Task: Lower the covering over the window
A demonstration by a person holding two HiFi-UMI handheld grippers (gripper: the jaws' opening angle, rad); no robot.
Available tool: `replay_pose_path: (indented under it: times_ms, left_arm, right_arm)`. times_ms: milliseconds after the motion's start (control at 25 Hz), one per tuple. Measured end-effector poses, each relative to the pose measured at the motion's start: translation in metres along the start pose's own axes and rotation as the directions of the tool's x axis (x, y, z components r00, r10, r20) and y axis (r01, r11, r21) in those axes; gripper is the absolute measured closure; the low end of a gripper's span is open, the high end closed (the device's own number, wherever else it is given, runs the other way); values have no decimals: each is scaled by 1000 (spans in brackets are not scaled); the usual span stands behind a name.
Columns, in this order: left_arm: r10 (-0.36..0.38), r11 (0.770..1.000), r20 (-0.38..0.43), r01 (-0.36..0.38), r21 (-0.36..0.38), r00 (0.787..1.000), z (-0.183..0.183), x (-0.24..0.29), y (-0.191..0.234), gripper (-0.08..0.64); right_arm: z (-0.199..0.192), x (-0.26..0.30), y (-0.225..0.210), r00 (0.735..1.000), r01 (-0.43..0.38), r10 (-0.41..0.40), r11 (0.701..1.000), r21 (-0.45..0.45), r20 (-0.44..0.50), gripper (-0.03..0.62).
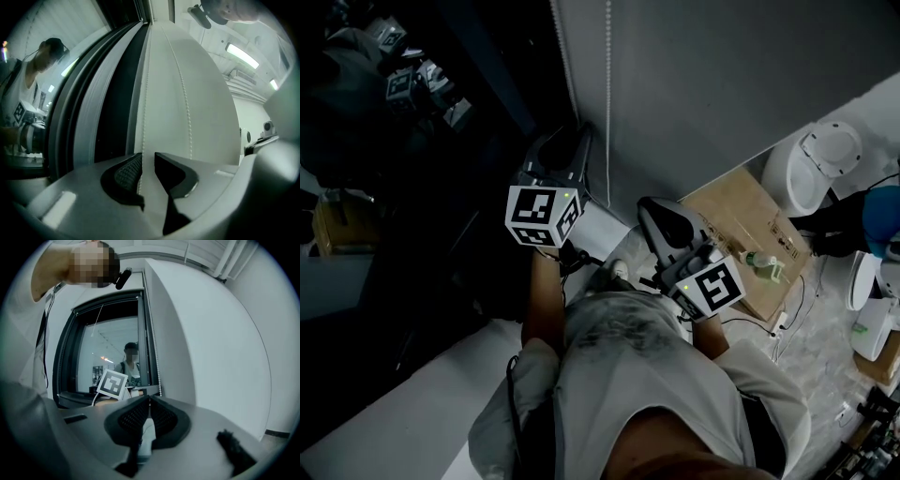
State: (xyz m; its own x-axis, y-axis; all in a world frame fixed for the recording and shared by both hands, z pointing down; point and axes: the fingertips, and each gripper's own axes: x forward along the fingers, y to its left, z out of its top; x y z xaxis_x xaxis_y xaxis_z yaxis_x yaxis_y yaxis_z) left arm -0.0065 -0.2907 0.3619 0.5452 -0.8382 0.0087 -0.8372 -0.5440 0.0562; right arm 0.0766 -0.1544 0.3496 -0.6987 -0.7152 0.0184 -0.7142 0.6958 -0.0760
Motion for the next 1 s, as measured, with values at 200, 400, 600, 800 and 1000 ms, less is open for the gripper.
replay_pose_path:
  times_ms: [200,400,600,800,1000]
  left_arm:
    - [-14,1000,3,14,3,1000,1,4,-3,468]
    - [-66,997,39,68,-35,997,4,1,-5,457]
    - [-77,996,47,78,-31,996,5,-4,-3,434]
    - [-98,995,46,100,-32,994,5,-3,-4,431]
    - [-154,985,34,156,-67,987,0,-1,-10,416]
  right_arm:
    - [1,-3,0,1000,-4,4,1000,-20,-7,574]
    - [0,-4,0,1000,-7,7,1000,-3,-2,574]
    - [-1,-3,1,1000,-9,9,1000,0,-2,574]
    - [0,-2,1,1000,-12,12,1000,-4,-5,574]
    - [0,-3,4,1000,-15,15,1000,-5,-2,574]
